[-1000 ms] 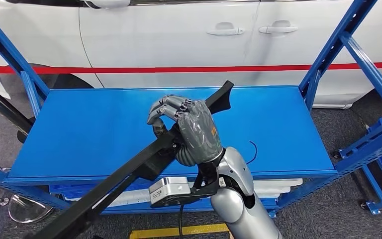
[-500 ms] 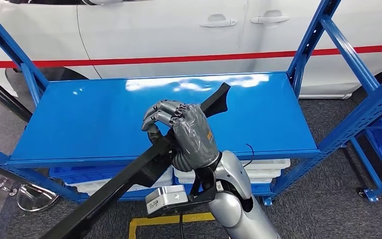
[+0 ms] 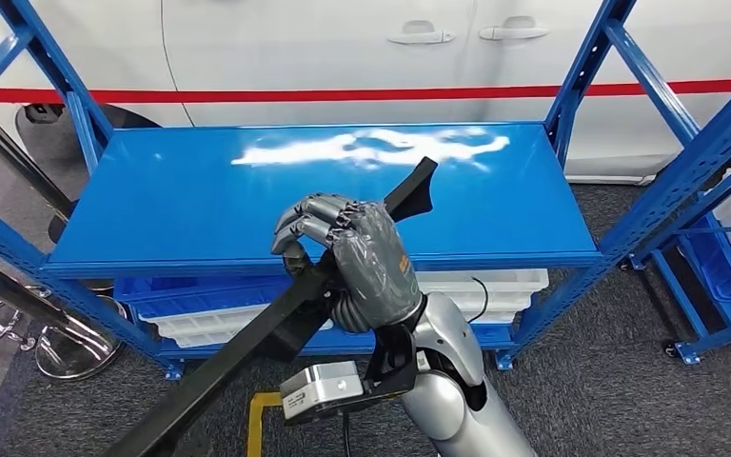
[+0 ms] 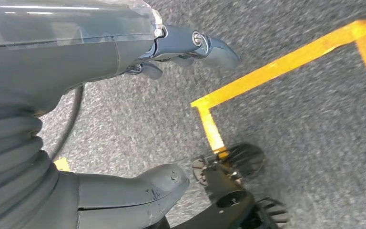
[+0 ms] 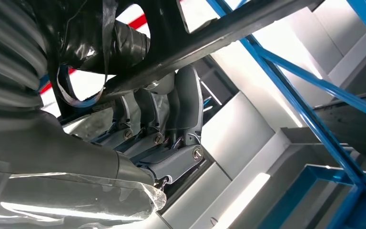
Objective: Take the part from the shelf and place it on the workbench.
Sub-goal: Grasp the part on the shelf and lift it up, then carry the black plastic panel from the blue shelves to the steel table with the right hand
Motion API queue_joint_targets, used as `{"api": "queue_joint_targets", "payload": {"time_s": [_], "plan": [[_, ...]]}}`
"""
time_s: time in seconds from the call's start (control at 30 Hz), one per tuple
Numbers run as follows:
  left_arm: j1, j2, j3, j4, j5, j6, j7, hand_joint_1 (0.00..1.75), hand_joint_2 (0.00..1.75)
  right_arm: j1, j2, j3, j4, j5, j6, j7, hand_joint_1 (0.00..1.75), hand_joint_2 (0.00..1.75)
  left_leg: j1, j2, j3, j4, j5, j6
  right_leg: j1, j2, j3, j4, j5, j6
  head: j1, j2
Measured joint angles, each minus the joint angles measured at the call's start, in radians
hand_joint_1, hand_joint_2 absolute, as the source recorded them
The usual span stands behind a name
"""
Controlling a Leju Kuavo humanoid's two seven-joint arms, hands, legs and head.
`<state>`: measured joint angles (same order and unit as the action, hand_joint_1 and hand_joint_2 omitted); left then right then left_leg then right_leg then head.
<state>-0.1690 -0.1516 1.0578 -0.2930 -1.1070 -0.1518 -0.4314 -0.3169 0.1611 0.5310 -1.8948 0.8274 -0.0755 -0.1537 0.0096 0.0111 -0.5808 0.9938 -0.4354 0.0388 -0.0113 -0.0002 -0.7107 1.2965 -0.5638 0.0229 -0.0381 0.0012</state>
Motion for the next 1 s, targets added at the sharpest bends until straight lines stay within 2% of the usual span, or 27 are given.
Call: {"api": "queue_joint_targets", "payload": {"time_s": [0.03,0.07,0.1,0.13,0.17,0.23,0.27,0.3,0.33,0.4,0.43,0.47,0.5,0.53,0.57,0.6,0.63,0.67,0.7,0.77,0.8,0.83,0.9,0.93,0.97,1.0], "plan": [[0.000,-0.001,0.000,0.000,0.000,0.000,0.000,0.00,1.75,0.000,0.000,0.000,0.000,0.000,0.000,0.000,1.75,1.75,0.000,0.000,-0.018,0.010,0.006,-0.003,-0.003,0.000,0.035,-0.030,0.026,0.002,0.000,0.000],[0.000,-0.002,0.000,0.000,0.000,0.000,0.000,0.00,1.75,0.000,0.000,0.000,0.000,0.000,0.000,0.000,1.75,1.75,0.001,0.000,-0.034,0.022,0.010,-0.007,-0.006,0.000,0.082,-0.087,0.043,0.002,0.000,0.000],[-0.001,-0.002,0.000,0.000,0.001,0.000,0.000,0.00,1.75,0.000,0.000,0.000,0.000,0.000,0.000,0.000,1.75,1.75,0.000,-0.001,-0.049,0.033,0.015,-0.012,-0.006,0.000,0.129,-0.154,0.045,0.000,0.000,0.000],[-0.001,-0.003,0.000,0.000,0.002,0.000,0.000,0.00,1.75,0.000,0.000,0.001,-0.001,0.000,0.000,0.001,1.75,1.75,0.000,-0.001,-0.058,0.040,0.020,-0.018,-0.004,0.001,0.162,-0.205,0.041,-0.004,0.000,0.000],[-0.001,-0.004,0.000,0.000,0.003,0.000,0.000,0.00,1.75,0.000,-0.001,0.002,-0.002,0.000,0.000,0.002,1.75,1.75,-0.001,-0.002,-0.063,0.044,0.026,-0.024,-0.002,0.002,0.180,-0.237,0.031,-0.010,-0.001,0.000],[0.000,-0.005,0.000,0.000,0.006,0.000,0.000,0.00,1.75,0.001,-0.001,0.003,-0.002,0.001,0.000,0.004,1.75,1.75,0.000,-0.002,-0.069,0.042,0.041,-0.038,0.003,0.003,0.177,-0.249,0.040,-0.027,-0.001,0.000],[0.001,-0.005,0.000,0.000,0.008,0.000,0.001,0.00,1.75,0.001,-0.001,0.003,-0.002,0.002,0.000,0.005,1.75,1.75,0.002,-0.003,-0.073,0.043,0.038,-0.044,0.003,0.001,0.170,-0.254,0.049,-0.035,-0.001,0.000],[0.002,-0.006,-0.001,0.000,0.010,0.000,0.001,0.00,1.75,0.002,-0.001,0.004,-0.001,0.003,0.000,0.007,1.75,1.75,0.004,-0.004,-0.081,0.054,0.019,-0.050,0.002,0.000,0.161,-0.257,0.062,-0.045,-0.001,0.000],[0.003,-0.006,-0.002,0.000,0.012,-0.001,0.002,0.00,1.75,0.002,-0.001,0.004,0.000,0.003,0.000,0.008,1.75,1.75,0.006,-0.005,-0.093,0.081,-0.019,-0.055,-0.001,-0.002,0.148,-0.260,0.076,-0.053,-0.001,0.000],[0.003,-0.007,-0.003,0.000,0.015,-0.002,0.002,0.00,1.75,0.002,0.000,0.004,0.001,0.004,0.000,0.009,1.75,1.75,0.009,-0.005,-0.120,0.184,-0.122,-0.064,0.000,-0.004,0.116,-0.261,0.102,-0.062,-0.002,0.000],[0.003,-0.008,-0.004,0.000,0.017,-0.003,0.003,0.00,1.75,0.002,0.000,0.004,0.003,0.004,0.000,0.009,1.75,1.75,0.009,-0.005,-0.130,0.245,-0.157,-0.067,0.001,-0.004,0.098,-0.260,0.115,-0.062,-0.002,0.000],[0.002,-0.008,-0.004,0.000,0.019,-0.004,0.003,0.00,1.75,0.003,0.000,0.005,0.004,0.005,0.000,0.010,1.75,1.75,0.010,-0.005,-0.129,0.290,-0.167,-0.068,0.003,-0.004,0.080,-0.259,0.128,-0.062,-0.002,0.000],[0.002,-0.008,-0.005,0.000,0.020,-0.004,0.004,0.00,1.75,0.003,0.000,0.005,0.004,0.006,0.000,0.010,1.75,1.75,0.010,-0.005,-0.116,0.309,-0.152,-0.069,0.003,-0.004,0.063,-0.258,0.141,-0.061,-0.002,0.000],[0.002,-0.007,-0.005,0.000,0.021,-0.005,0.004,0.00,1.75,0.003,0.000,0.005,0.005,0.006,0.001,0.011,1.75,1.75,0.010,-0.005,-0.087,0.296,-0.123,-0.067,0.004,-0.004,0.046,-0.256,0.153,-0.059,-0.002,0.000],[0.002,-0.007,-0.006,0.000,0.022,-0.005,0.005,0.00,1.75,0.004,0.000,0.005,0.005,0.007,0.001,0.012,1.75,1.75,0.010,-0.006,-0.042,0.250,-0.096,-0.064,0.004,-0.004,0.032,-0.255,0.164,-0.056,-0.002,0.000],[0.000,-0.007,-0.008,0.000,0.023,-0.005,0.005,0.00,1.75,0.004,0.000,0.005,0.005,0.008,0.001,0.012,1.75,1.75,0.008,-0.006,0.016,0.177,-0.088,-0.060,0.005,-0.004,0.021,-0.253,0.174,-0.053,-0.002,0.000],[-0.002,-0.008,-0.009,0.000,0.024,-0.005,0.005,0.00,1.75,0.003,0.000,0.005,0.005,0.008,0.001,0.012,1.75,1.75,0.006,-0.007,0.071,0.099,-0.095,-0.054,0.006,-0.004,0.014,-0.252,0.184,-0.048,-0.002,0.000],[-0.004,-0.008,-0.011,0.000,0.025,-0.005,0.005,0.00,1.75,0.003,0.000,0.005,0.004,0.008,0.001,0.012,1.75,1.75,0.003,-0.008,0.110,0.040,-0.107,-0.049,0.006,-0.005,0.011,-0.254,0.195,-0.043,-0.002,0.000],[-0.005,-0.008,-0.013,0.000,0.025,-0.005,0.005,0.00,1.75,0.003,0.000,0.005,0.004,0.008,0.001,0.012,1.75,1.75,0.000,-0.009,0.130,0.002,-0.119,-0.043,0.006,-0.006,0.011,-0.258,0.205,-0.037,-0.001,0.000],[-0.005,-0.008,-0.014,0.000,0.025,-0.005,0.007,0.00,1.75,0.004,-0.001,0.005,0.005,0.009,0.001,0.012,1.75,1.75,-0.001,-0.008,0.124,-0.013,-0.103,-0.031,0.004,-0.007,0.011,-0.269,0.223,-0.025,-0.001,0.000],[-0.005,-0.009,-0.016,0.000,0.025,-0.006,0.008,0.00,1.75,0.004,-0.001,0.005,0.005,0.009,0.000,0.012,1.75,1.75,0.001,-0.005,0.115,-0.017,-0.090,-0.023,0.003,-0.005,0.005,-0.265,0.210,-0.019,-0.001,0.000],[-0.005,-0.010,-0.018,0.000,0.025,-0.006,0.009,0.00,1.75,0.005,-0.002,0.005,0.005,0.009,0.000,0.012,1.75,1.75,0.003,-0.003,0.104,-0.020,-0.075,-0.015,0.003,-0.003,-0.005,-0.243,0.176,-0.015,-0.001,0.000],[-0.005,-0.010,-0.023,0.000,0.025,-0.006,0.010,0.00,1.75,0.006,-0.004,0.005,0.005,0.009,0.000,0.013,1.75,1.75,0.003,0.000,0.075,-0.020,-0.048,-0.003,0.001,-0.001,-0.033,-0.140,0.067,-0.009,-0.001,0.000],[-0.005,-0.010,-0.026,0.000,0.025,-0.006,0.010,0.00,1.75,0.007,-0.005,0.005,0.005,0.009,0.000,0.013,1.75,1.75,0.002,0.001,0.058,-0.017,-0.035,-0.001,0.000,-0.001,-0.046,-0.071,0.025,-0.007,-0.001,0.000],[-0.005,-0.011,-0.028,0.000,0.025,-0.006,0.010,0.00,1.75,0.008,-0.006,0.005,0.005,0.009,0.000,0.013,1.75,1.75,0.001,0.001,0.041,-0.013,-0.024,-0.002,-0.001,-0.001,-0.052,-0.014,0.009,-0.004,-0.001,0.000],[-0.005,-0.011,-0.029,0.000,0.025,-0.006,0.010,0.00,1.75,0.010,-0.008,0.005,0.005,0.009,0.000,0.013,1.75,1.75,0.001,0.001,0.022,-0.008,-0.014,-0.003,-0.001,-0.001,-0.046,0.020,0.018,-0.003,-0.001,0.000]]}}
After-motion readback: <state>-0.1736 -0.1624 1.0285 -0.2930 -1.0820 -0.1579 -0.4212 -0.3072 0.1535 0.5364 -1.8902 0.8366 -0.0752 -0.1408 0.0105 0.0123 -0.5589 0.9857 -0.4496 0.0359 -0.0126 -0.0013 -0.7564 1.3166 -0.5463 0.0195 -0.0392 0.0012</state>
